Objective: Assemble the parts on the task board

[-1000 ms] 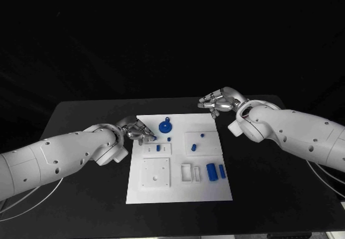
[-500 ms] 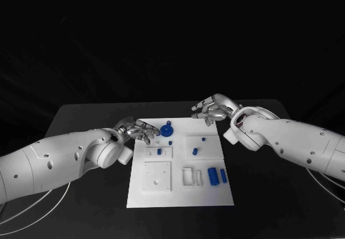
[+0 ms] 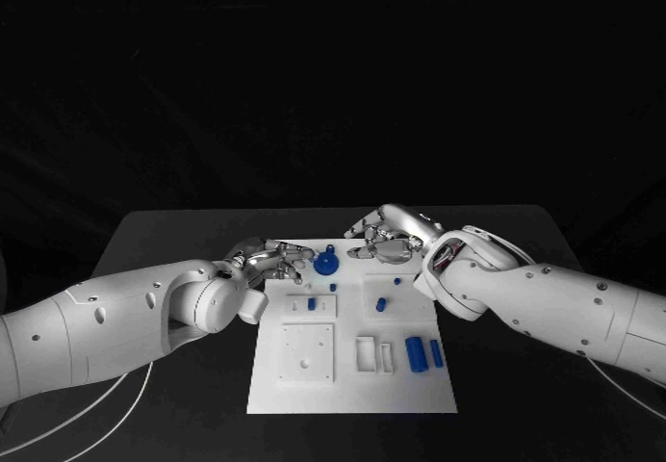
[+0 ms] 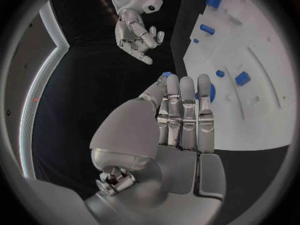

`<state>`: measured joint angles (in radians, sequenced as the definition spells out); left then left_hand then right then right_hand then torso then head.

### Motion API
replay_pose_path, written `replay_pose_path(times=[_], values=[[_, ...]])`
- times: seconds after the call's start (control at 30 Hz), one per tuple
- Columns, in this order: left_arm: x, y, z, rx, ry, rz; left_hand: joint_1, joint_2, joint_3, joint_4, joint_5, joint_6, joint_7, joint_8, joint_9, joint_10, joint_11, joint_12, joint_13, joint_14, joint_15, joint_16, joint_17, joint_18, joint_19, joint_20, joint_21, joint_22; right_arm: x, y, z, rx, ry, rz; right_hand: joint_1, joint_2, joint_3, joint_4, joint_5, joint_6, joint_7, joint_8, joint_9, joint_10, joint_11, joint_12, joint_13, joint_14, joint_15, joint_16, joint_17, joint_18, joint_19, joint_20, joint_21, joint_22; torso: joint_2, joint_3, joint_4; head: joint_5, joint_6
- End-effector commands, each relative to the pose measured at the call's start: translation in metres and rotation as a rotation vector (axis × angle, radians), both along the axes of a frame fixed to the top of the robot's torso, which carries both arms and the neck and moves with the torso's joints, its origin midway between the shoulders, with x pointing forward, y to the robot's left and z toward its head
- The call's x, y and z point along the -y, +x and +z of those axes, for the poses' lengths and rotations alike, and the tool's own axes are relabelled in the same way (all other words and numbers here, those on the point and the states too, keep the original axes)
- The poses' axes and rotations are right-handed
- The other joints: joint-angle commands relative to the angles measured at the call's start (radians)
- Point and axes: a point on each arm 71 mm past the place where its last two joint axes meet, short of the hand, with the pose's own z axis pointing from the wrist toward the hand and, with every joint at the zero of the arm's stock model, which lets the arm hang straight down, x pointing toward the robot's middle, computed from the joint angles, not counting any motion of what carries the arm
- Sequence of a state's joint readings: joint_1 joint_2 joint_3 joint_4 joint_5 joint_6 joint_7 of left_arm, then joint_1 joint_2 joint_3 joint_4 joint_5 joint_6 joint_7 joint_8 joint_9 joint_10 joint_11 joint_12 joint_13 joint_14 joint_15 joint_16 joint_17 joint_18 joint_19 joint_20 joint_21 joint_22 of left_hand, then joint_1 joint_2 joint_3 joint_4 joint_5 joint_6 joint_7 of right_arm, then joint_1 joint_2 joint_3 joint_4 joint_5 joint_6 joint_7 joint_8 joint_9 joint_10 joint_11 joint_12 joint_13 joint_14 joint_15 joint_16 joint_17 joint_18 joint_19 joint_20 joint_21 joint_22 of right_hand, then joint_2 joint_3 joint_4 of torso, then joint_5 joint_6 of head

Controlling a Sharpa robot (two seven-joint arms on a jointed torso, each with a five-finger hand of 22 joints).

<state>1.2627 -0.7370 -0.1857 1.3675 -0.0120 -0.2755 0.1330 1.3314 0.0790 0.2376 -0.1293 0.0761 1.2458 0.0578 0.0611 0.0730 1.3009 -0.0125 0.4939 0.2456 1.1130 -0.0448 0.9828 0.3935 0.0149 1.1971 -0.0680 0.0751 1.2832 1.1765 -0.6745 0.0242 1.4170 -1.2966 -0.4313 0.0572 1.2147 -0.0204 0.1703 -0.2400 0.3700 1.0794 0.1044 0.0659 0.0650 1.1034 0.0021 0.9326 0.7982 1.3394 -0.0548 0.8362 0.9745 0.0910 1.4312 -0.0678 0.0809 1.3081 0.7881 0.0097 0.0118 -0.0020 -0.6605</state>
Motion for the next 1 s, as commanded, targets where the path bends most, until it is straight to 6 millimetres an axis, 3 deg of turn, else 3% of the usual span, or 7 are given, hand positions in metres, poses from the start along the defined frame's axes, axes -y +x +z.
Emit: replay_pose_path(times=[0.03, 0.37, 0.47, 0.87, 1.0], values=[[0.004, -0.001, 0.001, -0.004, -0.08, 0.005, -0.002, 0.008, 0.0, -0.005, 0.004, 0.005, -0.012, 0.005, 0.194, -0.006, -0.001, 0.003, 0.001, -0.003, 0.002, 0.004, 0.001, 0.01, 0.003, 0.005, -0.006, -0.001, -0.008, -0.005, 0.002, 0.094, -0.041, -0.009, 0.0, -0.01, 0.01, 0.001, -0.006, 0.008, -0.002, -0.004, -0.001, 0.006, -0.002, -0.004, 0.003, 0.003, -0.005, -0.001, -0.002, -0.004, 0.002, -0.008, -0.003, 0.012, 0.001, -0.0002, 0.0015, 0.004, 0.009], [0.007, -0.004, 0.0, -0.011, -0.106, 0.0, -0.008, 0.01, 0.002, -0.011, 0.006, 0.003, -0.012, 0.005, 0.206, -0.007, -0.001, 0.005, 0.002, -0.003, 0.002, 0.005, 0.002, 0.01, 0.004, 0.005, -0.005, -0.005, -0.026, -0.014, -0.001, 0.136, -0.017, -0.024, 0.004, -0.024, 0.018, 0.012, -0.02, 0.013, -0.005, -0.004, 0.0, 0.012, -0.004, -0.005, 0.005, 0.008, -0.006, 0.0, -0.001, -0.004, 0.007, -0.01, -0.003, 0.012, 0.002, 0.0003, 0.0011, 0.014, 0.021], [0.008, -0.004, 0.001, -0.012, -0.11, -0.004, -0.009, 0.01, 0.002, -0.013, 0.006, 0.002, -0.012, 0.005, 0.208, -0.007, -0.001, 0.005, 0.002, -0.003, 0.002, 0.005, 0.002, 0.01, 0.004, 0.005, -0.005, -0.005, -0.028, -0.014, -0.002, 0.141, -0.027, -0.044, 0.008, -0.025, 0.023, 0.017, -0.056, 0.016, -0.006, -0.004, -0.001, 0.013, -0.005, -0.006, 0.005, 0.01, -0.007, 0.0, -0.001, -0.005, 0.009, -0.011, -0.003, 0.011, 0.002, 0.0005, 0.001, 0.015, 0.021], [0.01, -0.005, 0.001, -0.013, -0.126, -0.014, -0.014, 0.012, 0.004, -0.019, 0.008, 0.001, -0.013, 0.005, 0.216, -0.008, -0.001, 0.006, 0.002, -0.003, 0.001, 0.005, 0.002, 0.01, 0.004, 0.005, -0.005, -0.007, -0.038, -0.017, -0.011, 0.158, -0.03, -0.094, 0.03, -0.071, 0.021, 0.087, -0.098, 0.006, -0.005, -0.004, 0.0, 0.022, -0.004, -0.012, 0.005, 0.015, -0.007, -0.004, -0.001, -0.006, 0.015, -0.011, -0.006, 0.004, 0.003, 0.0023, 0.0009, 0.019, 0.023], [0.011, -0.006, 0.001, -0.013, -0.13, -0.019, -0.015, 0.012, 0.004, -0.021, 0.009, 0.001, -0.013, 0.005, 0.218, -0.007, -0.001, 0.007, 0.002, -0.003, 0.001, 0.005, 0.002, 0.01, 0.004, 0.005, -0.005, -0.007, -0.039, -0.018, -0.012, 0.168, -0.016, -0.115, 0.036, -0.076, 0.022, 0.091, -0.1, 0.016, -0.008, -0.003, 0.0, 0.025, -0.006, -0.01, 0.007, 0.019, -0.008, -0.002, 0.0, -0.006, 0.018, -0.012, -0.004, 0.004, 0.002, 0.0021, -0.0004, 0.019, 0.023]])
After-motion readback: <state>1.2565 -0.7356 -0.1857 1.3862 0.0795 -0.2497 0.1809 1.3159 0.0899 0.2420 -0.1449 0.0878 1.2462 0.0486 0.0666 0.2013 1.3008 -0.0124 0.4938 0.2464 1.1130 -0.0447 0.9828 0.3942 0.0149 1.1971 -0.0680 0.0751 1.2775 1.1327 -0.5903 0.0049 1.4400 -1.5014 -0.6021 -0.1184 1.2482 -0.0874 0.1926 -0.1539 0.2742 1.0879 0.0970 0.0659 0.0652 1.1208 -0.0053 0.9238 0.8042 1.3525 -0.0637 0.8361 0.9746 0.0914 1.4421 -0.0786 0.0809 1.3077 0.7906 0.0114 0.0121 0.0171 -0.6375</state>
